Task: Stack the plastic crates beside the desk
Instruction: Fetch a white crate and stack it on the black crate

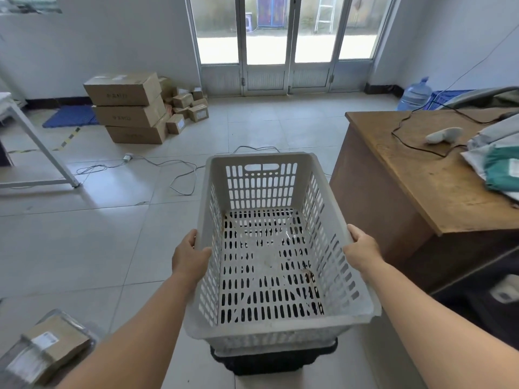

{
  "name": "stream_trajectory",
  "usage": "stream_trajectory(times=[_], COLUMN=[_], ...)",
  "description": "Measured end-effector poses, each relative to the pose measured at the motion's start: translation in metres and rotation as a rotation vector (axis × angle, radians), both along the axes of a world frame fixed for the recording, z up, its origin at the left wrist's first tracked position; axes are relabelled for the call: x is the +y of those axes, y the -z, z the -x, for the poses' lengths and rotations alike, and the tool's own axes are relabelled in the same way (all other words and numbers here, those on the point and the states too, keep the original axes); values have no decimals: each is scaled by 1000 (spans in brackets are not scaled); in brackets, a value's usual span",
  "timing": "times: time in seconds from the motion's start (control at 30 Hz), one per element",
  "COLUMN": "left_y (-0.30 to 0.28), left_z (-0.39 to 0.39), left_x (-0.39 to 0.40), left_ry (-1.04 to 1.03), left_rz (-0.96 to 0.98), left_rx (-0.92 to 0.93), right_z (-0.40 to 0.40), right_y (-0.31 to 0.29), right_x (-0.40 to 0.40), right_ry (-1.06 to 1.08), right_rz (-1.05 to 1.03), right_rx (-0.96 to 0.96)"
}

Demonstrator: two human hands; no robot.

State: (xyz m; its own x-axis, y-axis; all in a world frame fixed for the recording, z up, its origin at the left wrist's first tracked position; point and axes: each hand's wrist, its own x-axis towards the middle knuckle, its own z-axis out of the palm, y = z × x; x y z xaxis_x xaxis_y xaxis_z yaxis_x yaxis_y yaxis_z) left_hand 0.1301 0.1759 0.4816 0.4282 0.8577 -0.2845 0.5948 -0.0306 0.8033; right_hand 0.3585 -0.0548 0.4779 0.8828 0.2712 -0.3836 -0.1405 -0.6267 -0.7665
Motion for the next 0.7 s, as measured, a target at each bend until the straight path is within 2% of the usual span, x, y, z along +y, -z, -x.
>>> stream_trajectory(times=[0.3,0.7], left_y=[2,10], left_z=[41,58], left_x=[-42,-50], left_ry=[28,16], left_rz=[38,-21], left_rx=[46,39], right_z=[55,75], right_y=[-3,1], right_x=[-41,-54], right_ry=[-52,9], right_rz=[189,123], right_rx=[-66,-90])
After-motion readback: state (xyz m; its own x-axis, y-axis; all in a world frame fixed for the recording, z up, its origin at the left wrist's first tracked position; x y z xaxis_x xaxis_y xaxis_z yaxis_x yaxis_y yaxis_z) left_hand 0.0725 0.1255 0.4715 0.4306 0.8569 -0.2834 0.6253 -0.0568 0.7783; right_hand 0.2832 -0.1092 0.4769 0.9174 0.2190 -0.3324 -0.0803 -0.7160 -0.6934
